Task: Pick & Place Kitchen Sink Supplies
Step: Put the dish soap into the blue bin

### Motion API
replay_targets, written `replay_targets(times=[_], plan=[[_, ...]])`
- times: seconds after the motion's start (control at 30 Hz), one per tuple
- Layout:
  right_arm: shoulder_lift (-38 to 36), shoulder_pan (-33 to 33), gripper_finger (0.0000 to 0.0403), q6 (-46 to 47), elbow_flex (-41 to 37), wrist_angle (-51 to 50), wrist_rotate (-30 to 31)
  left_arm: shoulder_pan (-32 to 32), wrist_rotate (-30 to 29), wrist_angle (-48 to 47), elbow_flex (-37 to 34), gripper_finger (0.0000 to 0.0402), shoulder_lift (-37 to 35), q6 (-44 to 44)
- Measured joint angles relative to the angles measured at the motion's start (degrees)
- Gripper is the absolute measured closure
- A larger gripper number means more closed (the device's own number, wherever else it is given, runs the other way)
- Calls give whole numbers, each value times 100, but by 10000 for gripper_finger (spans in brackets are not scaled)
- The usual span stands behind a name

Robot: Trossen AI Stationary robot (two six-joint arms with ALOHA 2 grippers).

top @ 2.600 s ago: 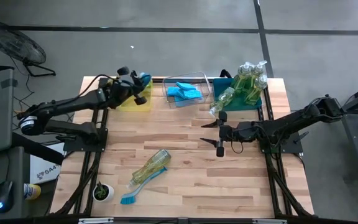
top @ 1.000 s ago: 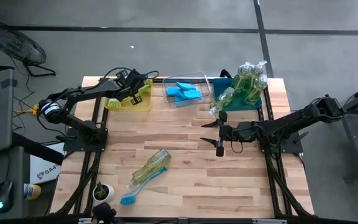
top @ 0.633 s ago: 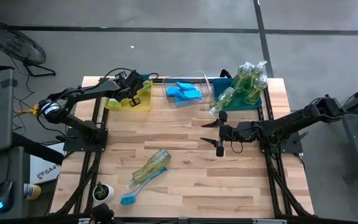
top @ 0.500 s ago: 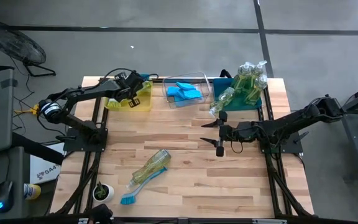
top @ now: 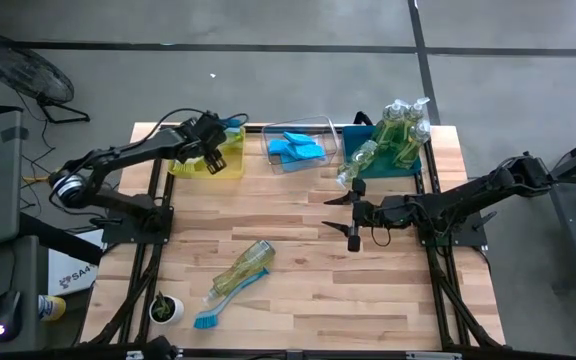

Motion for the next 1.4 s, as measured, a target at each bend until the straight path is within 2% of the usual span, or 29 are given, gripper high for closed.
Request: replay_targets(times=[0.3, 0.43, 0.57, 0.73, 0.93, 1.23, 1.4], plan=[[0, 0, 166, 48, 0, -8, 0, -22, 1837, -631, 0, 195, -763, -779], [0, -1, 166, 46, 0, -11, -2, -355, 2404, -1009, 0, 195, -929, -1101], [0, 0, 166, 51, 0, -48, -29, -976, 2467, -1394, 0, 195, -969, -1496], [2, 0, 166, 90, 0, -118, -66, -1792, 2546, -1818, 0, 195, -969, -2431], [2, 0, 166, 149, 0, -243, -68, -2934, 2775, -1876, 0, 195, -969, -3356], [2, -2, 166, 282, 0, -383, -141, -4532, 2747, -1883, 0, 195, -969, -4612], [2, -2, 166, 237, 0, -389, -349, -5308, 2398, -1881, 0, 195, -969, -5309]])
